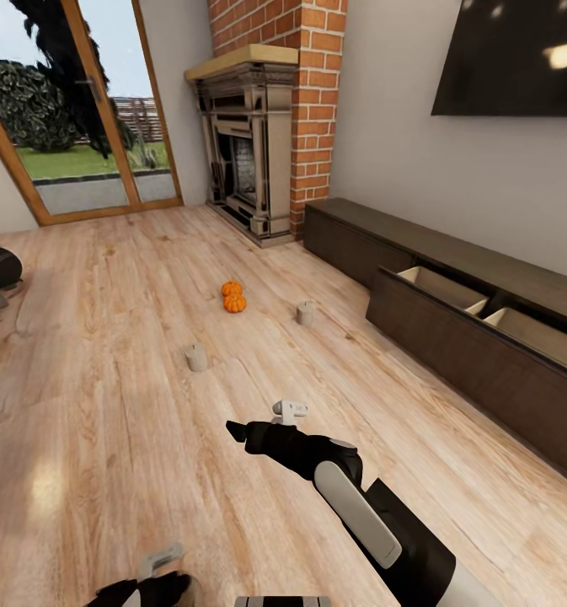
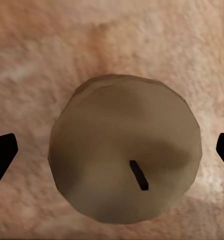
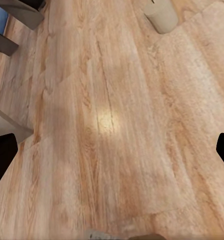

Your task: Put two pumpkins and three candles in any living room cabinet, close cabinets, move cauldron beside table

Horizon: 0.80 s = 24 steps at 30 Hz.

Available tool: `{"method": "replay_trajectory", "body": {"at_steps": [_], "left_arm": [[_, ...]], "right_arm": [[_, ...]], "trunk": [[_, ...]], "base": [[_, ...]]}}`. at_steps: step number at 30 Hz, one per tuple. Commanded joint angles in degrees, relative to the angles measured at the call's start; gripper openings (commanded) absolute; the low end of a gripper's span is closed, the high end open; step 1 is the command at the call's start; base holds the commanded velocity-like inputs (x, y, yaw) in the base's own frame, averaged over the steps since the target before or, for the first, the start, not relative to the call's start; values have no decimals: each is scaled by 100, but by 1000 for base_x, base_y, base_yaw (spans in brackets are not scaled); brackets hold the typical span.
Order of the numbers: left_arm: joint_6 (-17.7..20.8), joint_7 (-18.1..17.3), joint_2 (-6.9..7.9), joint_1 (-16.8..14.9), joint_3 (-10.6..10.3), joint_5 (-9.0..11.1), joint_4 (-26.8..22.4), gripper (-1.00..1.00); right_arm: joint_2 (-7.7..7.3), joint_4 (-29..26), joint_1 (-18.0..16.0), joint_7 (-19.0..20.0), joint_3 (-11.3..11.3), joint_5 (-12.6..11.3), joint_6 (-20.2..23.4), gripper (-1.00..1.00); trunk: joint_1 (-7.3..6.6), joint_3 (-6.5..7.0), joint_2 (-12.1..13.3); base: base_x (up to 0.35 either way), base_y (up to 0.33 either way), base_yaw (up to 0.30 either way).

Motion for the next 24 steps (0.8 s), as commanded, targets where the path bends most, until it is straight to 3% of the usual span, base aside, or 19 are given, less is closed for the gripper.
{"method": "replay_trajectory", "body": {"at_steps": [1,7,18,24], "left_arm": [[37,17,-28,0,17,39,-10,100],[29,71,-71,0,11,37,-9,100],[28,76,-101,0,6,34,-9,100],[22,76,-108,0,3,36,-3,100]], "right_arm": [[0,-8,-4,-58,5,-60,3,100],[0,-11,-4,-58,5,-60,3,100],[0,-12,-4,-58,5,-60,0,100],[0,-11,-4,-58,5,-60,0,100]], "trunk": [[-1,-5,-2],[-1,-5,-2],[27,-248,-17],[27,-248,-17]], "base": [[0,0,0],[0,0,0],[0,0,0],[0,0,0]]}}
